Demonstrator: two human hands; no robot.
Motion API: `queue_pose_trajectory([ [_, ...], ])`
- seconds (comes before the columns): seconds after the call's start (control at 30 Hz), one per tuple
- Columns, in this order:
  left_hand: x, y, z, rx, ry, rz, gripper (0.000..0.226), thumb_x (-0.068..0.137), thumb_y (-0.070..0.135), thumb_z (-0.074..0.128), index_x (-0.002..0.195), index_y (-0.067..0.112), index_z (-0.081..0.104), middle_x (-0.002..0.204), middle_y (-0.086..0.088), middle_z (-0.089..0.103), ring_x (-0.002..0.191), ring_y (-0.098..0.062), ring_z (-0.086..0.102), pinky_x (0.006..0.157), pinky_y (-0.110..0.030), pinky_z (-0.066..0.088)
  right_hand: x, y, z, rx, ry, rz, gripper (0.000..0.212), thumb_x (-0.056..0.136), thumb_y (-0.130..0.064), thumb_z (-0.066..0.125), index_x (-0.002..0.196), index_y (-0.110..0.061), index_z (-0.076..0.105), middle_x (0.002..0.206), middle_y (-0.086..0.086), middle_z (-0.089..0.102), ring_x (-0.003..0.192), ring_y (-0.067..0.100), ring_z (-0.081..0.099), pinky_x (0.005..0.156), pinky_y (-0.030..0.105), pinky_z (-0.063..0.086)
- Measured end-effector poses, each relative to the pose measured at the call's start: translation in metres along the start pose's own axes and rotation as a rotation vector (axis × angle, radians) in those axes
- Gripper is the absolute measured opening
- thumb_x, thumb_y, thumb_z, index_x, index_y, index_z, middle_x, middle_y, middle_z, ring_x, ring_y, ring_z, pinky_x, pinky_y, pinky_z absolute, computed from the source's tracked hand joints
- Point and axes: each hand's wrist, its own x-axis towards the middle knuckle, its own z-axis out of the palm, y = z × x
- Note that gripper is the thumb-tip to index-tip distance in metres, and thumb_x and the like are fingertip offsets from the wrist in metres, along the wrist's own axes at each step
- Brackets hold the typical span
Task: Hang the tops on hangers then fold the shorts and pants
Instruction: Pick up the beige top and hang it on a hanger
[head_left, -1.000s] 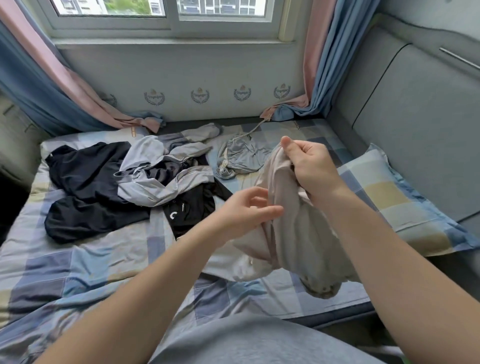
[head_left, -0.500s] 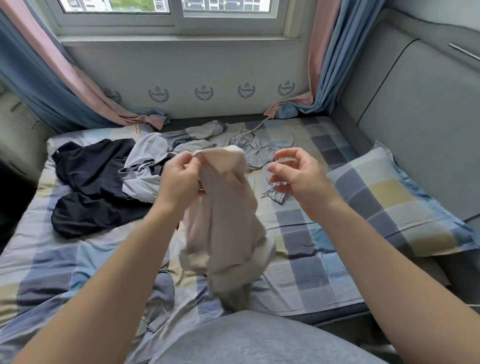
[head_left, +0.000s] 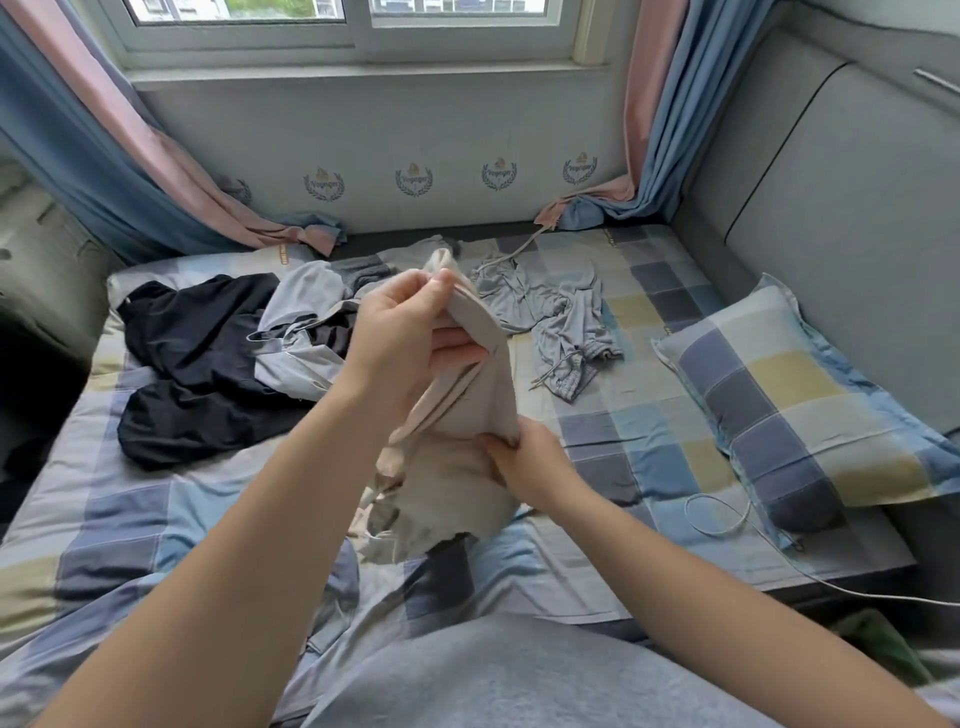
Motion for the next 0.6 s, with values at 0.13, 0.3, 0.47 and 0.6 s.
queue_pose_trajectory([
  [0.13, 0.014, 0.005, -0.024, -0.118, 0.218, -0.012, 0.020, 0.104, 0.017, 0.051, 0.087, 0.011, 0.058, 0.077, -0.012, 0.070, 0.073, -0.026, 0.073, 0.065, -0.039, 0.062, 0.007, 0.029, -0.041, -0.191, 0.109, 0.128, 0.020, 0.091, -0.010, 0.057, 0.073, -0.014, 0.065, 0.069, 0.002, 0.064, 0.072, 0.023, 0.059, 0.060, 0.033, 0.040],
  [0.3, 0.022, -0.018, -0.034, -0.143, 0.295, -0.079, 0.017, 0.105, 0.015, 0.049, 0.097, 0.010, 0.063, 0.092, -0.011, 0.074, 0.085, -0.022, 0.075, 0.075, -0.038, 0.062, 0.011, 0.024, -0.096, -0.226, 0.213, 0.140, 0.016, 0.087, 0.000, 0.050, 0.081, 0.007, 0.063, 0.071, 0.026, 0.059, 0.068, 0.038, 0.057, 0.060, 0.044, 0.050],
  [0.47, 0.017, -0.048, -0.022, 0.280, 0.046, -0.222, 0.020, 0.099, 0.015, 0.061, 0.119, 0.017, 0.063, 0.102, -0.006, 0.069, 0.081, -0.018, 0.068, 0.071, -0.028, 0.053, 0.008, -0.014, -0.117, 0.259, 0.201, 0.144, 0.024, 0.096, -0.010, 0.060, 0.073, -0.006, 0.059, 0.060, 0.004, 0.053, 0.053, 0.016, 0.051, 0.047, 0.025, 0.046],
  [0.6, 0.003, -0.075, -0.011, 0.607, -0.352, -0.301, 0.041, 0.087, 0.037, 0.075, 0.125, 0.026, 0.064, 0.118, 0.004, 0.072, 0.107, -0.014, 0.069, 0.083, -0.028, 0.053, -0.001, -0.050, -0.114, 0.449, 0.169, 0.076, 0.022, 0.096, -0.008, 0.062, 0.075, -0.010, 0.064, 0.056, -0.004, 0.058, 0.047, 0.005, 0.055, 0.042, 0.018, 0.044],
])
